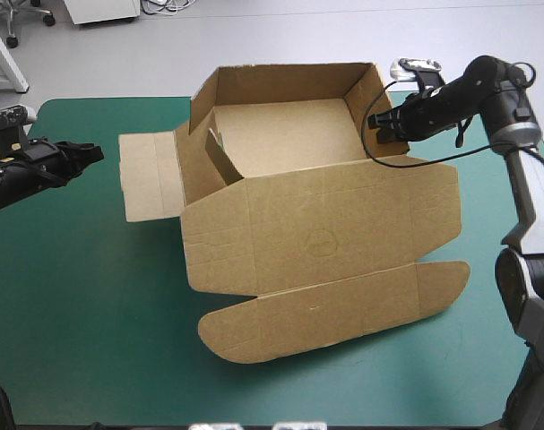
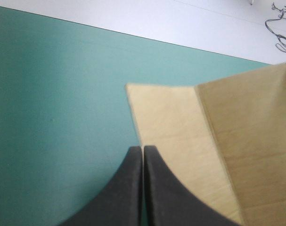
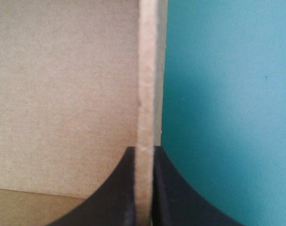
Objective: Fold the box
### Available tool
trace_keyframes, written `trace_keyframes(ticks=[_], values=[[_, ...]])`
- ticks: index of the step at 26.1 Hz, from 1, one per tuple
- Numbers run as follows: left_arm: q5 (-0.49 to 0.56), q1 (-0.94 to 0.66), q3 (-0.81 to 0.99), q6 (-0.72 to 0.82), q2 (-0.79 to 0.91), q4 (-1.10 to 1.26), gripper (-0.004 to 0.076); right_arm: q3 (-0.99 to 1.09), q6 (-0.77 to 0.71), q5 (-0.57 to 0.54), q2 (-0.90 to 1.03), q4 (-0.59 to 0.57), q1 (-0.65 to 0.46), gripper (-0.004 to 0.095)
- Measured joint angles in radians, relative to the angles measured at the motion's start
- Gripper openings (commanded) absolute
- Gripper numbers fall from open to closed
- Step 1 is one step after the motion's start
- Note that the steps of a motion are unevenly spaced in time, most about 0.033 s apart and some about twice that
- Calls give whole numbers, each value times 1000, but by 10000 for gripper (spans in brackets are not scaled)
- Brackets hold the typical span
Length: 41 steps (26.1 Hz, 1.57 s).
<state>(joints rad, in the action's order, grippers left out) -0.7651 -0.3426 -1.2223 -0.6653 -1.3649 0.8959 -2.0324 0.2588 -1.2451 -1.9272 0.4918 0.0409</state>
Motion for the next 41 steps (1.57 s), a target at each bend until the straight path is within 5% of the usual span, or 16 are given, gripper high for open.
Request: trace_keyframes(ticks=[11, 26, 41], values=[[-86, -7, 0, -132, -22, 159, 4, 0, 30, 0, 177, 115, -128, -13], [-413, -83, -2, -384, -173, 588, 4, 0, 48, 0, 293, 170, -133, -13], [-433, -166, -5, -472, -255, 705, 4, 0, 48, 0, 293, 148, -133, -13]])
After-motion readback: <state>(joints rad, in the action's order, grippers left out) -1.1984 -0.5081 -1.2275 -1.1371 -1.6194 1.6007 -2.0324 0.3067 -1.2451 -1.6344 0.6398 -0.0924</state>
